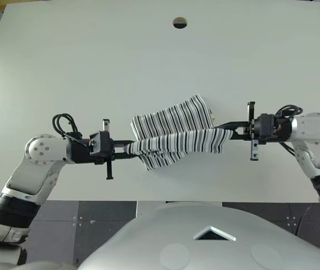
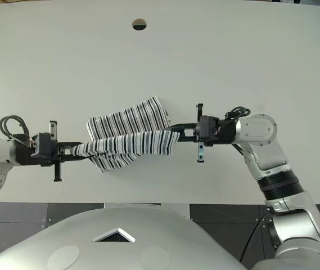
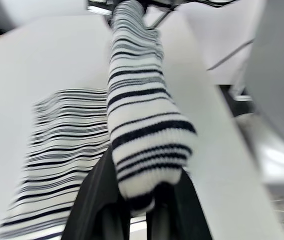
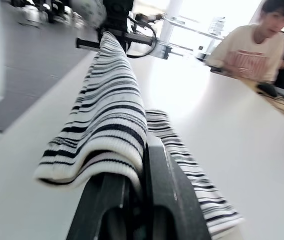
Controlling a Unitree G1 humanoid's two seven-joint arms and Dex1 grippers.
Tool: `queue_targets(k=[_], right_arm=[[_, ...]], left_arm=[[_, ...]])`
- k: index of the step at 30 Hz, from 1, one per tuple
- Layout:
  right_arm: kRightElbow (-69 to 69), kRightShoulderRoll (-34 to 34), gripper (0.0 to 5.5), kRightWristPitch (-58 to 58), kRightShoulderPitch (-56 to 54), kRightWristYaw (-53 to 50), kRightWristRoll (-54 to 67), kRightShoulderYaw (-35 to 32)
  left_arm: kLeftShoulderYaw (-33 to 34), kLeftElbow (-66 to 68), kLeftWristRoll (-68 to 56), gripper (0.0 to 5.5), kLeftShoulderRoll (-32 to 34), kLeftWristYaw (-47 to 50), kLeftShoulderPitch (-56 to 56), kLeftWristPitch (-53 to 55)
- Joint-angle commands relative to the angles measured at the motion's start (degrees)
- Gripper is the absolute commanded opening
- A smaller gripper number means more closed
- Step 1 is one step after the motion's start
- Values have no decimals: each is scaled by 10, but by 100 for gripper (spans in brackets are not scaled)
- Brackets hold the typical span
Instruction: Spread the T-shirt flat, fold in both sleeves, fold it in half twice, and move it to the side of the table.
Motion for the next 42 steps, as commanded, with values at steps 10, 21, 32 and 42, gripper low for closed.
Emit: queue_targets(k=[10, 21, 32, 42], right_arm=[[161, 119, 73, -12, -92, -105, -171, -26], [269, 225, 143, 63, -143, -253, -221, -63], [138, 237, 143, -132, -84, -254, -323, 21], [199, 120, 143, 16, -138, -435, -856, 174]], left_arm=[[43, 170, 126, 77, -108, 31, -96, 8], [129, 241, 69, 126, -137, 82, -181, 273], [192, 277, 68, 126, -175, 150, -208, 358], [199, 273, 111, 126, -214, 218, -210, 284]])
